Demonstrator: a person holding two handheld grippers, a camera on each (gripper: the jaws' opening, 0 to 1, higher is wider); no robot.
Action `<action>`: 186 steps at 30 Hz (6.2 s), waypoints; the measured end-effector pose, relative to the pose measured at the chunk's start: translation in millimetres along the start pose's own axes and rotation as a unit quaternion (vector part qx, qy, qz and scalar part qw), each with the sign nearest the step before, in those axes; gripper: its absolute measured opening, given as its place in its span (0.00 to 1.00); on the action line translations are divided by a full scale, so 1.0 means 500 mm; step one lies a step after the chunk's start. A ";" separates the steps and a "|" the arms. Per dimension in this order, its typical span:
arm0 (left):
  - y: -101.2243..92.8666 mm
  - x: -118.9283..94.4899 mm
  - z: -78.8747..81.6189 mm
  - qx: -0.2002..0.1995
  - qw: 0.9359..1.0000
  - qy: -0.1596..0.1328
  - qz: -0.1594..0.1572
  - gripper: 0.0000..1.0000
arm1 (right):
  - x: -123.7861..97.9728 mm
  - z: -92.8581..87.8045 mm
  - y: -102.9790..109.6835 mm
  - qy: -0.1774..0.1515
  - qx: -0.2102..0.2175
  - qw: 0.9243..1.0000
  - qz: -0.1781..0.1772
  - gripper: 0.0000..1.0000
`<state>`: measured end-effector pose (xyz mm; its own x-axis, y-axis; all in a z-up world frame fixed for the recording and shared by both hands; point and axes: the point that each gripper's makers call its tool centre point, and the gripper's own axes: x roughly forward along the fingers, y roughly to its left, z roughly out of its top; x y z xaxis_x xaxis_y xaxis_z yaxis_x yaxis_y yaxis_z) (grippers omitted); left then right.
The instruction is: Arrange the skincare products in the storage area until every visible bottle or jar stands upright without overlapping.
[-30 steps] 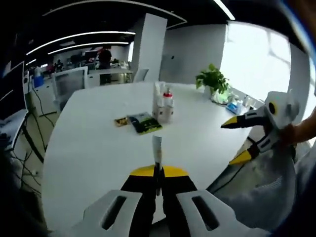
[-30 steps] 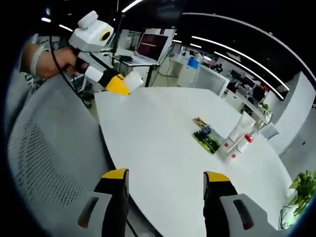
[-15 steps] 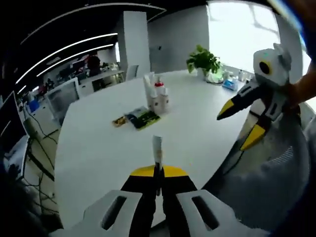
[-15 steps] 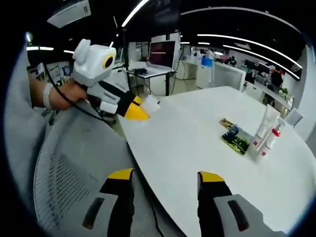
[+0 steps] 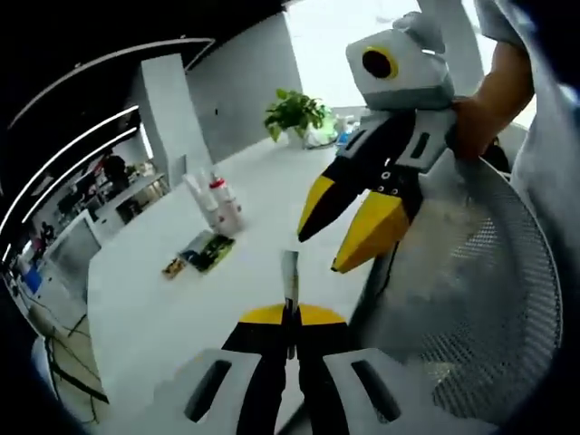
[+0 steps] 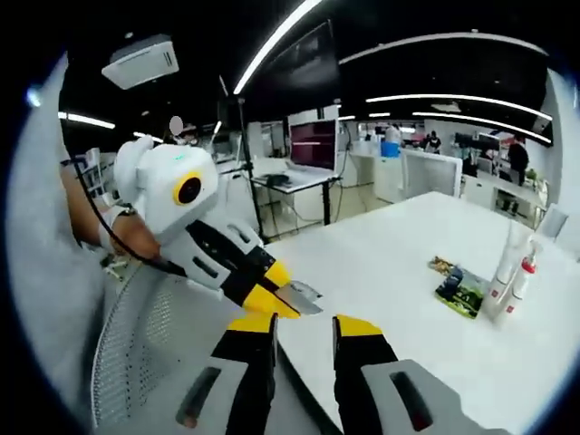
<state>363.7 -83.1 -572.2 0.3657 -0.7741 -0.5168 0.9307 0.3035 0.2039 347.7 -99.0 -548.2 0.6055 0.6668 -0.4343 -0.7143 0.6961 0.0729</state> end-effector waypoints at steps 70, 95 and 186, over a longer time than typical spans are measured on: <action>-0.101 0.018 -0.075 0.115 0.981 0.098 -0.121 0.00 | 0.020 -0.115 0.055 0.161 -0.258 0.952 0.043 0.00; -0.097 0.021 -0.066 0.079 0.987 0.080 -0.115 0.07 | 0.016 -0.118 0.057 0.155 -0.203 0.965 0.065 0.00; -0.038 0.028 -0.018 0.070 0.997 0.027 -0.037 0.01 | 0.020 -0.042 -0.003 0.187 -0.366 0.892 0.186 0.00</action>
<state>351.0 -95.0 -590.8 0.2983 -0.7598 -0.5776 0.9475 0.1630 0.2750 347.4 -98.8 -571.6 0.2167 0.5853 -0.7813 -0.9623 -0.0067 -0.2719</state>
